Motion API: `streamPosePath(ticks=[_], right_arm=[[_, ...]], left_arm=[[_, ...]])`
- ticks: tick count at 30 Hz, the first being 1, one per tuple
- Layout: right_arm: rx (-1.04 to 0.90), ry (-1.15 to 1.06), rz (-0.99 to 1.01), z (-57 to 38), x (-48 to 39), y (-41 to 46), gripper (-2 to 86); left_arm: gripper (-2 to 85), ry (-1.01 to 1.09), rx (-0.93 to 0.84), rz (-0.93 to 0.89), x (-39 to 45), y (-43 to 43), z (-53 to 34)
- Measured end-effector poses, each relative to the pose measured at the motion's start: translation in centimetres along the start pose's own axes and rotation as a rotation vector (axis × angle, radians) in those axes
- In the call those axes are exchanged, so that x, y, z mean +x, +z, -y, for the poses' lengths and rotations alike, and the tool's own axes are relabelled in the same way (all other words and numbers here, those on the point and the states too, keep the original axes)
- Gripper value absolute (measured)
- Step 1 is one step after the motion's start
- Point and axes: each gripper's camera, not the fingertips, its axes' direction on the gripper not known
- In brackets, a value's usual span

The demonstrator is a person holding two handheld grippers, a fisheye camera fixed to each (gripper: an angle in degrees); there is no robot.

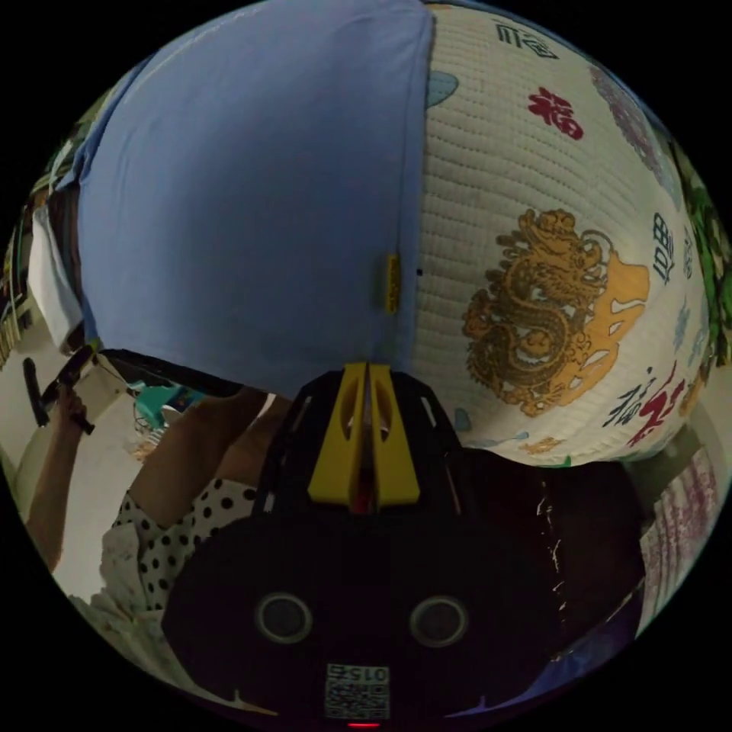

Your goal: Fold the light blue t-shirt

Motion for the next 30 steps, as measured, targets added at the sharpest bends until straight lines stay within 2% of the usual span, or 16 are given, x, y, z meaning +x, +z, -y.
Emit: streamPosePath(ticks=[5, 9, 13, 17, 19, 22, 30], right_arm=[[-0.048, -0.047, -0.173, 2.8, -2.2, 1.1, -0.2], [-0.080, -0.071, -0.242, 4.6, -2.5, 1.5, -0.2], [-0.109, -0.069, -0.189, 6.0, -1.0, 1.3, -0.2], [-0.165, -0.039, -0.084, 7.9, 1.6, 1.0, -0.4], [-0.194, -0.035, -0.059, 8.7, 2.3, 1.1, -0.4], [-0.222, -0.064, -0.071, 9.5, 2.4, 1.2, -0.4], [-0.130, -0.061, -0.192, 8.8, 1.4, 1.9, -0.3]], left_arm=[[0.3, -0.019, -0.075, 0.070, 4.4, 0.8, 2.8], [0.1, 0.020, -0.204, 0.099, 7.5, 0.1, 6.7], [1.0, 0.043, -0.326, 0.145, 10.8, -0.9, 10.0], [0.8, 0.054, -0.337, 0.203, 13.7, -2.1, 11.2], [0.1, 0.123, -0.344, 0.297, 16.7, -2.6, 11.8], [-0.3, 0.205, -0.383, 0.380, 19.8, -3.1, 12.8], [-0.4, 0.239, -0.498, 0.360, 22.6, -5.0, 16.0]])
